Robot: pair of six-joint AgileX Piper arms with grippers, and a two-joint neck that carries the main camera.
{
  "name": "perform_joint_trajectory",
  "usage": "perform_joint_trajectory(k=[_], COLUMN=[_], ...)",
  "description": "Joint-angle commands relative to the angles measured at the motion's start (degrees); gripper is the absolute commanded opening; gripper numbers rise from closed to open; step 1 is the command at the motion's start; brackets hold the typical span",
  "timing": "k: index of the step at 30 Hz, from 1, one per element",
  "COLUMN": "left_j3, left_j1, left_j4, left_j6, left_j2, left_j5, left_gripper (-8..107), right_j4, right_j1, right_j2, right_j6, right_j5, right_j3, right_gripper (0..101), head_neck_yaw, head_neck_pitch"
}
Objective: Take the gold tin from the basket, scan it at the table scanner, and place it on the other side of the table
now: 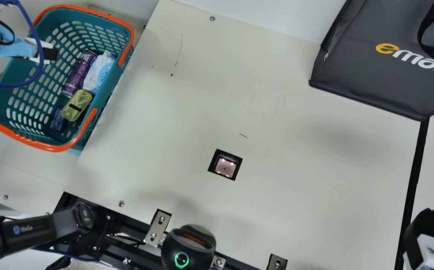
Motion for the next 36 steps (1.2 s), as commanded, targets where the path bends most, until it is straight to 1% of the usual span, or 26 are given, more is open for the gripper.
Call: perform_joint_trajectory(k=[1,13,36], left_j3=[-0.11,0.32,4.35], left_j1=[-0.14,-1.05,-2.47], left_j4=[0.42,3.35,6.87], left_j6=[0.37,1.59,1.55], left_j2=[1.30,7.32,14.54], left_j5=[-0.32,-3.10,-9.82], left_gripper=[90,90,90], right_j4=[0.00,0.00,0.00], right_j1=[0.00,0.00,0.00], right_j2=[0.00,0.00,0.00], right_j6=[0.00,0.00,0.00], right_j5=[0.00,0.00,0.00], right_j3=[0.00,0.00,0.00], right_gripper=[95,95,95], head_neck_yaw=[0.23,0.23,0.23], head_neck_pitch=[-1.66,-1.66,-1.66])
